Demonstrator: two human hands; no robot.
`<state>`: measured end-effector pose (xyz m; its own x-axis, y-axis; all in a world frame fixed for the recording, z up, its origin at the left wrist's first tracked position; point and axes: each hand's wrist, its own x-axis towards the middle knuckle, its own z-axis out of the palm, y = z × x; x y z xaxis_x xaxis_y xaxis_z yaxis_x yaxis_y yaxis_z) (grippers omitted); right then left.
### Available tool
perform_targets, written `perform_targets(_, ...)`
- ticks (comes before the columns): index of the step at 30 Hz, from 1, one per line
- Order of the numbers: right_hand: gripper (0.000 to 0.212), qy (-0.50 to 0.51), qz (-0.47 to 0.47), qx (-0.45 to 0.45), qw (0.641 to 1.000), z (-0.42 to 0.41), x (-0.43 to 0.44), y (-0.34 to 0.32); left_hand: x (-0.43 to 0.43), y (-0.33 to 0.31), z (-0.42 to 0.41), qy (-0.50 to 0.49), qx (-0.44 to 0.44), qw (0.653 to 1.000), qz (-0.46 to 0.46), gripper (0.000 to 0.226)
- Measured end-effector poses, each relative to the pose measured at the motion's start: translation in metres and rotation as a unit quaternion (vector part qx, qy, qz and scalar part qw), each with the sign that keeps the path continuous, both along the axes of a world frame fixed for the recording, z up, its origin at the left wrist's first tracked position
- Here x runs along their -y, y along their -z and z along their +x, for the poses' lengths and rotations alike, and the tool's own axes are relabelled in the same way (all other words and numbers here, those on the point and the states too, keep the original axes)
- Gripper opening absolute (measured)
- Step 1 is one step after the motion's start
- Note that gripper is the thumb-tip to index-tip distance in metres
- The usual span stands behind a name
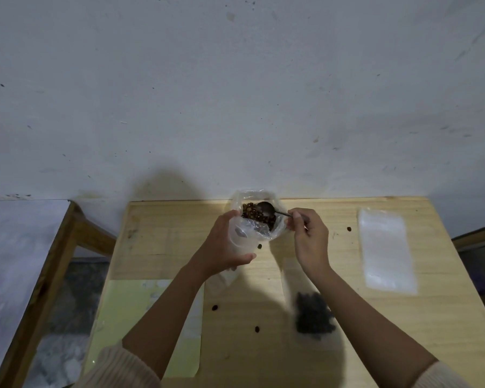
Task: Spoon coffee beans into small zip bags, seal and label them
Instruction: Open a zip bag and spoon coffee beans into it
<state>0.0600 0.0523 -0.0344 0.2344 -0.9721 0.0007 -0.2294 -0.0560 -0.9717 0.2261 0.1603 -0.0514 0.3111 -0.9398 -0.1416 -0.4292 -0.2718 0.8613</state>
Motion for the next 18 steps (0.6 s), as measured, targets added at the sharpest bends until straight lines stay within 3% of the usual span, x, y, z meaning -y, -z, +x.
perform_targets(6, 0.022, 0.022, 0.21, 0.075, 0.975, 0.016, -0.006, 0.013, 0.0, 0.004, 0.003, 0.012, -0.002, 1.0, 0.017, 0.093)
perform_targets(9, 0.022, 0.045, 0.271, 0.091, 0.957, 0.022, -0.003, 0.016, 0.0, 0.007, 0.005, 0.021, 0.01, 1.0, 0.017, 0.095)
perform_targets(18, 0.025, 0.116, 0.264, 0.145, 0.946, 0.005, 0.015, 0.006, 0.002, 0.009, 0.005, 0.02, 0.006, 1.0, 0.013, 0.097)
